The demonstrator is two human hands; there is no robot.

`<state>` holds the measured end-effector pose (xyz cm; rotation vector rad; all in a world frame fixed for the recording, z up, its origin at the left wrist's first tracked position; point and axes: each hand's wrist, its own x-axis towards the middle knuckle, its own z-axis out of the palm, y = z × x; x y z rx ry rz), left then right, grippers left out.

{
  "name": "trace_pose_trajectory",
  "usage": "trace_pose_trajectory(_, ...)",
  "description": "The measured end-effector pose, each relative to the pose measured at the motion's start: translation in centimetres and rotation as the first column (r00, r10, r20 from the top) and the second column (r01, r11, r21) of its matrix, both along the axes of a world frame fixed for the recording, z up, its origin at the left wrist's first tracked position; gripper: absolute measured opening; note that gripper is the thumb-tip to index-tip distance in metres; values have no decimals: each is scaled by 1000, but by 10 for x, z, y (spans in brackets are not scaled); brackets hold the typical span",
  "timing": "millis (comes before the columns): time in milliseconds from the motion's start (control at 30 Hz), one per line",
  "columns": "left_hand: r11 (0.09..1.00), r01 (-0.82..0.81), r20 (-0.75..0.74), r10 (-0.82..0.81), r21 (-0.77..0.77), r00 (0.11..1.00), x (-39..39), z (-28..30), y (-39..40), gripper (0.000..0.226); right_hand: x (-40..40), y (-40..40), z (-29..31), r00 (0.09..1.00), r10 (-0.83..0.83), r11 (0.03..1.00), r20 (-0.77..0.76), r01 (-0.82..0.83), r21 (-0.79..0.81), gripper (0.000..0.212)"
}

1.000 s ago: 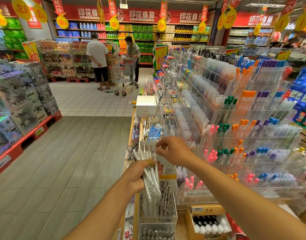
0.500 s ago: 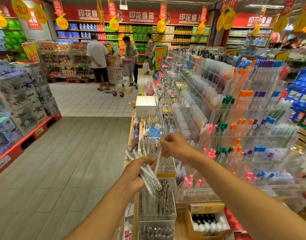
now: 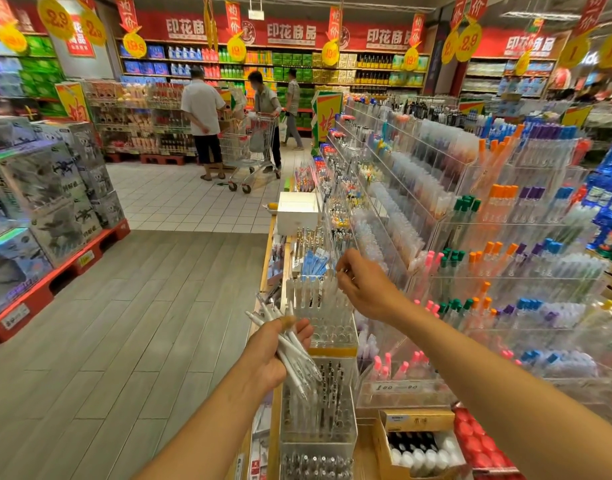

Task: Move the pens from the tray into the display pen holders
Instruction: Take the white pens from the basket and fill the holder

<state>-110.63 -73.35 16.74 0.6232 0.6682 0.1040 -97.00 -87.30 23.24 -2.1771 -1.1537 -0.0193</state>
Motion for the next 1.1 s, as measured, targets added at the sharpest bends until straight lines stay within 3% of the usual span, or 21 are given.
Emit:
trace_pose_trajectory(633,994,98,-24,-97,55,995,2,2,5,12,10,27,-4,968,20,948,251,62,-313,19)
trace_pose_trajectory(733,993,98,-13,-97,65,995,4,0,5,12,9,25,-3,970,4,946,241,75,-317,21)
trace_pose_trajectory(833,992,109,12,-110,69,994,5,0,4,13,2,23,-3,969,2,981,248,47,-190,23)
trace_pose_trajectory(967,991,121,57,-124,55,991,8,2,0,14,-14,27,-2,999,31,990,28,-27,-138,19)
trace_pose_trajectory(1100,993,107,77,-110,41,991,9,3,-5,13,-22,30,-9,979,-34,993,-199,11,-115,23)
